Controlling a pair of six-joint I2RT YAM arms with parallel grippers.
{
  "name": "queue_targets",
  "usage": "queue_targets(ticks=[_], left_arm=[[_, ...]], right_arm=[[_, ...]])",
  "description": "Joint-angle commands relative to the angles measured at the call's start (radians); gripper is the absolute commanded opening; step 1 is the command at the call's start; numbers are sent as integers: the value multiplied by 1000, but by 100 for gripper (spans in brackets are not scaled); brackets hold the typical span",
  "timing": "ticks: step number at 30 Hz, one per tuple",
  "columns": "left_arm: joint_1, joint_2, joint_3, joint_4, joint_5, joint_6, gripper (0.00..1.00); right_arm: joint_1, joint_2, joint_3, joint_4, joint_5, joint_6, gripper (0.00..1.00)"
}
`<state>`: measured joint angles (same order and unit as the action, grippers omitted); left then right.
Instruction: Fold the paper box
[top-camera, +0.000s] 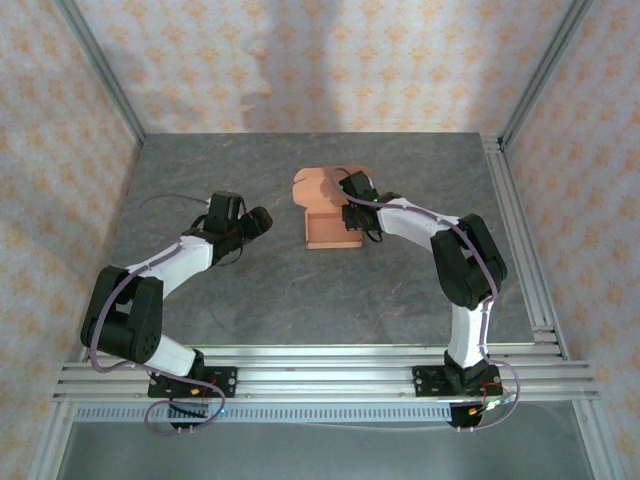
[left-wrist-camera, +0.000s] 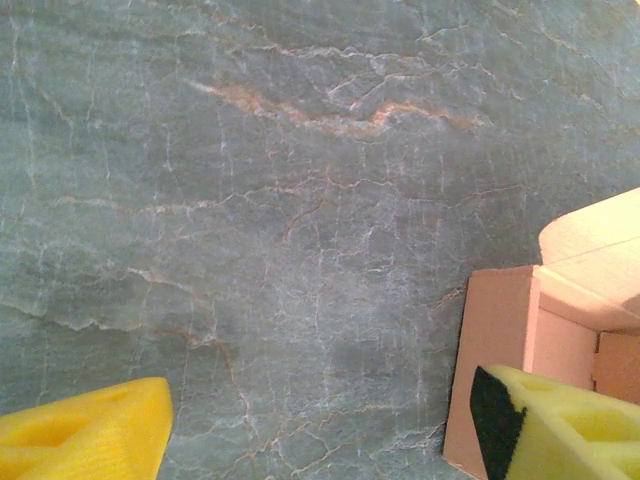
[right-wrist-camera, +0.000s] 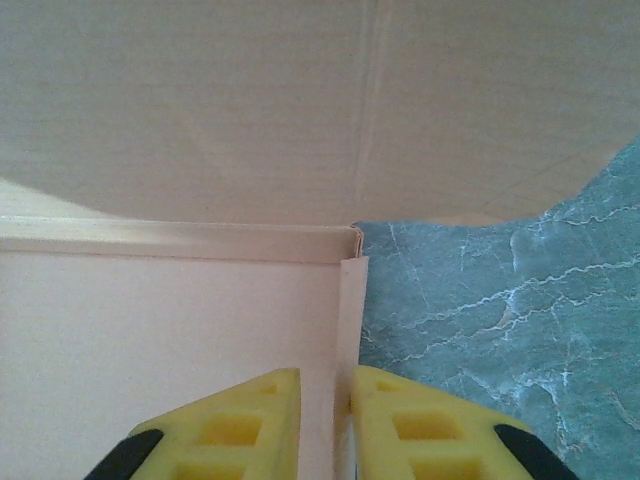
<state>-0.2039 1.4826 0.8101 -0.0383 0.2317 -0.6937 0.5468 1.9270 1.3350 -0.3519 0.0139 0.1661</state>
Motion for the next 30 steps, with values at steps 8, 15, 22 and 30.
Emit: queue_targets(ticks=[8,15,22,30], left_arm=[[-20,46,227,-78,27,368,96],[-23,123,409,-223,112,772,85],[-23,324,684,-467,273,1087,76],[-22,565,982,-714,374,1311,52]], right_arm=[[-48,-198,-108,98,-109,-80,46],[-136,-304,-179,165,-247,-102,51],[-138,-362,-225,188,-276,-136,55],[-138,-410,-270,194,-257,-136,56]])
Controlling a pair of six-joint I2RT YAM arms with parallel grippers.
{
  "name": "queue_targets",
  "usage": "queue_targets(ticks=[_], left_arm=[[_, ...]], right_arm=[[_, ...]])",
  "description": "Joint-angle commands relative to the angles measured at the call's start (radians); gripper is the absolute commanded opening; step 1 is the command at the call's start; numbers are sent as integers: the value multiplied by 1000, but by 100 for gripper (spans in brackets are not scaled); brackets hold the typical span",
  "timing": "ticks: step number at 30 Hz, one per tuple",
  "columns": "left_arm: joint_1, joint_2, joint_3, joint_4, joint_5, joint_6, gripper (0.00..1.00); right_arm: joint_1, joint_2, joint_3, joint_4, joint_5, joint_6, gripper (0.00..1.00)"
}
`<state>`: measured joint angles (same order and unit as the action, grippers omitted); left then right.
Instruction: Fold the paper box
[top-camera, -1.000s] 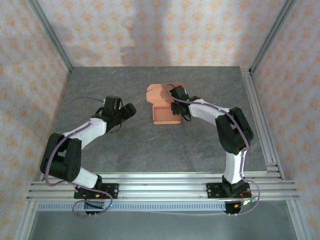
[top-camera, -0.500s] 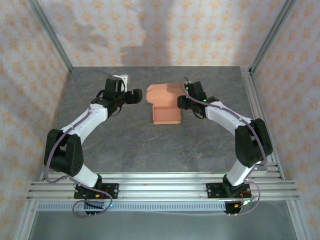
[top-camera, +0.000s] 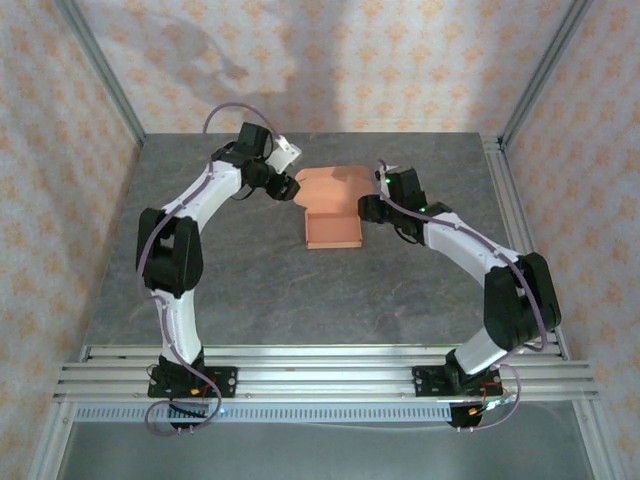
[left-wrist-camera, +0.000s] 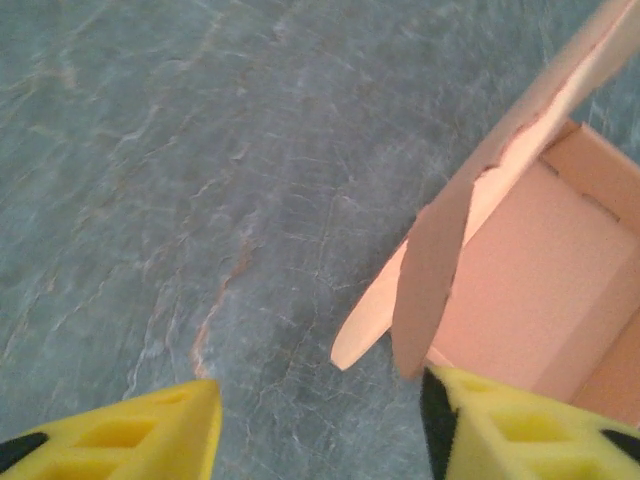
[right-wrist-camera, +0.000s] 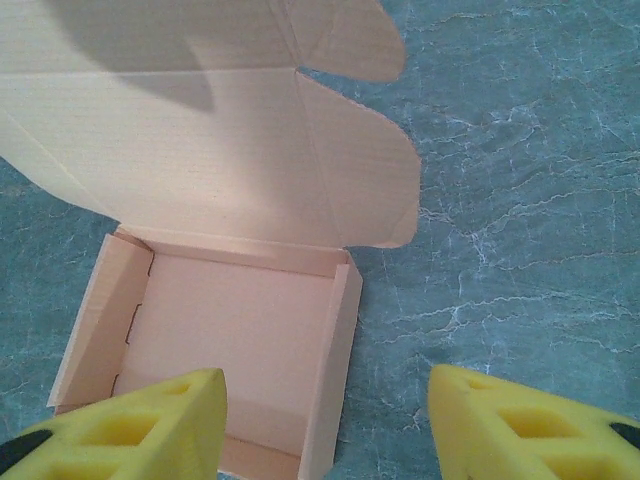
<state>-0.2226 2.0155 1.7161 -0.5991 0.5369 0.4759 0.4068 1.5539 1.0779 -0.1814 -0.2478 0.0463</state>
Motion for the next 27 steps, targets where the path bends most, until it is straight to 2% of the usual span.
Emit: queue_targets(ticks=[1,4,9,16,20,24,27], left_arm=[[-3,51,102,-167,78,157,50],[-3,93,159,-194,99,185,40],[-5,133,220,-234,126,201,28],[-4,134,224,-248,165,207,17],[-4,139,229,-248,175,206,16],[-6,155,252,-264,191,208,10],[-8,152,252,-269,193,220,1]], right_arm=[[2,-38,-16,23,5,-14,56],[2,-44,-26,25,10,-10,56],[1,-46,-36,24,12,-9,56],[2,-34,-31,19,15,-11,56],[2,-29,-27,17,10,-11,56],[2,-30,-27,17,12,-6,56],[2,-35,-26,16,16,-8,56]])
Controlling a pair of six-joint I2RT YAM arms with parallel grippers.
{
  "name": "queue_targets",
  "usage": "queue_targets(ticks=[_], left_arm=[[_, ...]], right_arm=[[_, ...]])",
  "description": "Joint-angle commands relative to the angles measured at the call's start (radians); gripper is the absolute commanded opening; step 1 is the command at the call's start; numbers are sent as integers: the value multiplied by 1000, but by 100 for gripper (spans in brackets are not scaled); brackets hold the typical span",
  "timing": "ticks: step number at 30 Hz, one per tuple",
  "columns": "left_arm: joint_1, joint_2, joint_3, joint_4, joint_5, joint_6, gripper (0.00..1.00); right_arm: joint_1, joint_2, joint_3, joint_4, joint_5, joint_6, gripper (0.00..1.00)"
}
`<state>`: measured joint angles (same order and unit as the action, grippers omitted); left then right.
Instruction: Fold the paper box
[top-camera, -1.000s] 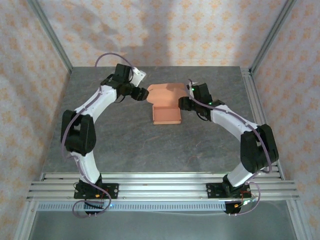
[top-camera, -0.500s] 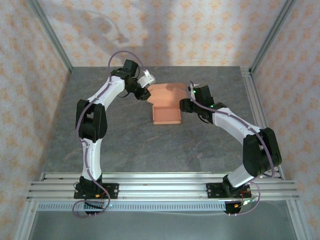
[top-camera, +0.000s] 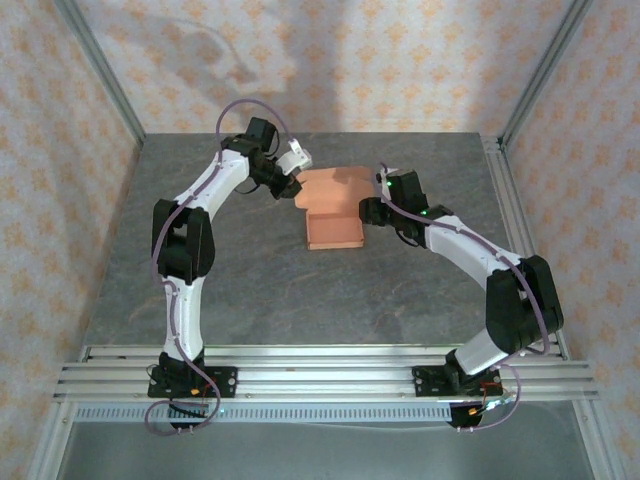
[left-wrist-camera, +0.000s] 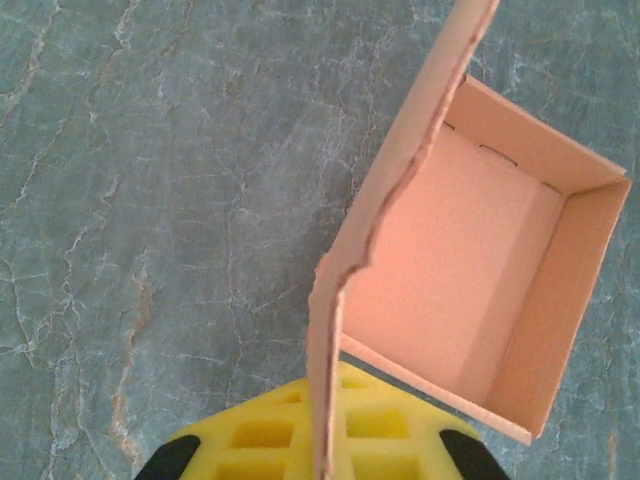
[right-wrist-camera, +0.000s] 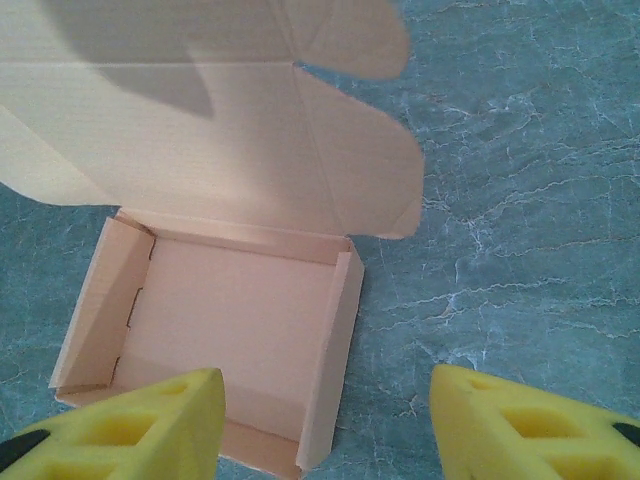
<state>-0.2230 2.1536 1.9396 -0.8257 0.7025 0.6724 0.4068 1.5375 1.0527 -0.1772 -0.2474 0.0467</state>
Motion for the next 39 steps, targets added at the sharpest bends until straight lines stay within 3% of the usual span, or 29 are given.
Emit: queue_targets(ticks=[1,7,10,14,22,28,36,39], left_arm=[[-6,12,26,-47,26,29,0],[-8,-24,-19,-90,41,119,0],[-6,-37,-40,-115,47,149,0],[-4,-38,-49,-163,75,175,0],[-3,-52,-70,-172,90,187,0],[-1,-35,-52,-192,94,193,0],[-2,-22,-36,-197,94,183,0],[-2,-18,-31,-198,92,180,0]], right_arm=[[3,-22,1,10,17,-17,56],[-17,-46,34,-23,17,-161,57],[-49,-39,66,-55,-49,-269,57],[-117,25,170,-213,-230,-437,62],[-149,224,440,-512,-374,-676,61],[-149,365,614,-668,-414,-761,52],[-149,438,732,-763,-402,-814,19],[-149,441,747,-786,-399,-828,21]])
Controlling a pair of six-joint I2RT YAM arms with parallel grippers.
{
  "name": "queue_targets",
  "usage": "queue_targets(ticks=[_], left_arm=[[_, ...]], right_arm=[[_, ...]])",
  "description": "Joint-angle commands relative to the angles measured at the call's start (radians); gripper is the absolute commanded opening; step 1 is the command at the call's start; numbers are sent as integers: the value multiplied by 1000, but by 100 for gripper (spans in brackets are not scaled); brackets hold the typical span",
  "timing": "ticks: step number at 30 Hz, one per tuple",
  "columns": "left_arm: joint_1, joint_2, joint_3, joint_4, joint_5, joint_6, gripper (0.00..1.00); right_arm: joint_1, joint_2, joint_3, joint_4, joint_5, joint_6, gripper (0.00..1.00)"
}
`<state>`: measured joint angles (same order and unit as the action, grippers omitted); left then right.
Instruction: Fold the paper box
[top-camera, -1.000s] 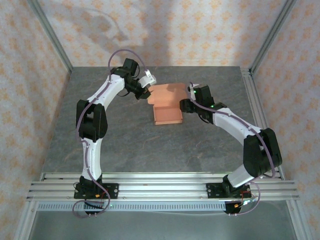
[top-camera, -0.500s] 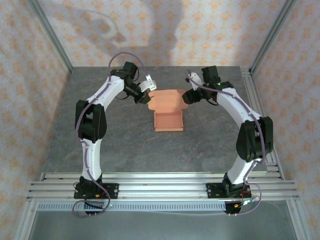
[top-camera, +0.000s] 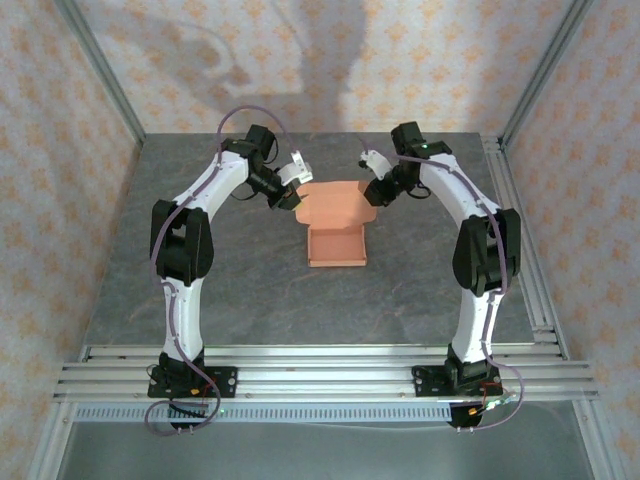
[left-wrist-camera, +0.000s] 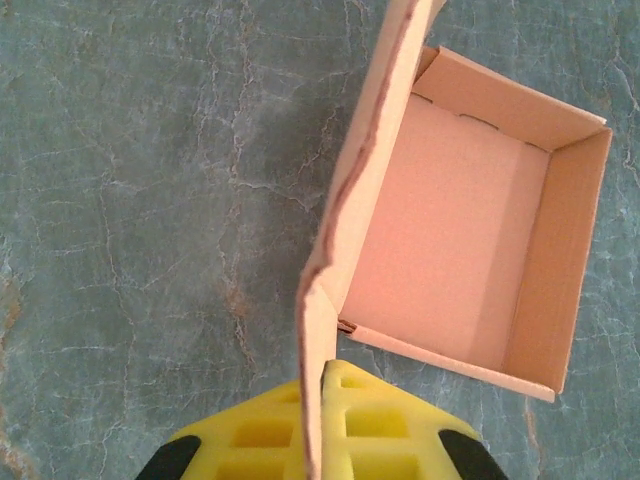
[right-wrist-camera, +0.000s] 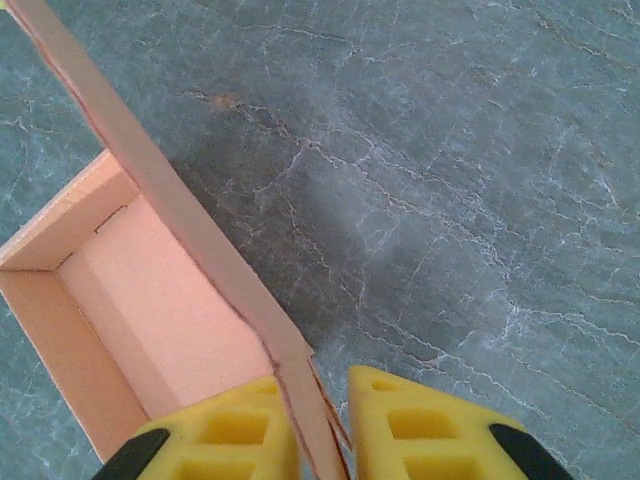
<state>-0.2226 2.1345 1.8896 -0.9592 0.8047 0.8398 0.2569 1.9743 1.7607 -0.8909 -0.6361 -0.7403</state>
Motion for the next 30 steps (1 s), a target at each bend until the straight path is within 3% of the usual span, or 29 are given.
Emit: queue_targets(ticks=[1,17,20,24,30], left_arm=[[-2,2,22,-64,-11,12,0],[1,13,35,-68,-11,7,0],[2,13,36,-70,-12,5,0],[0,12,36,-68,-13,2,0],[1,1,30,-8,-30,-86,0]], right_arm=[[0,3,39,-74,-8,-43,23],[-2,49,70,-117,-6,-70,29],[-3,62,86,-134,-6,-72,20],[-2,61,98,-147,-4,-74,1],[3,23,68,-84,8,0,0]])
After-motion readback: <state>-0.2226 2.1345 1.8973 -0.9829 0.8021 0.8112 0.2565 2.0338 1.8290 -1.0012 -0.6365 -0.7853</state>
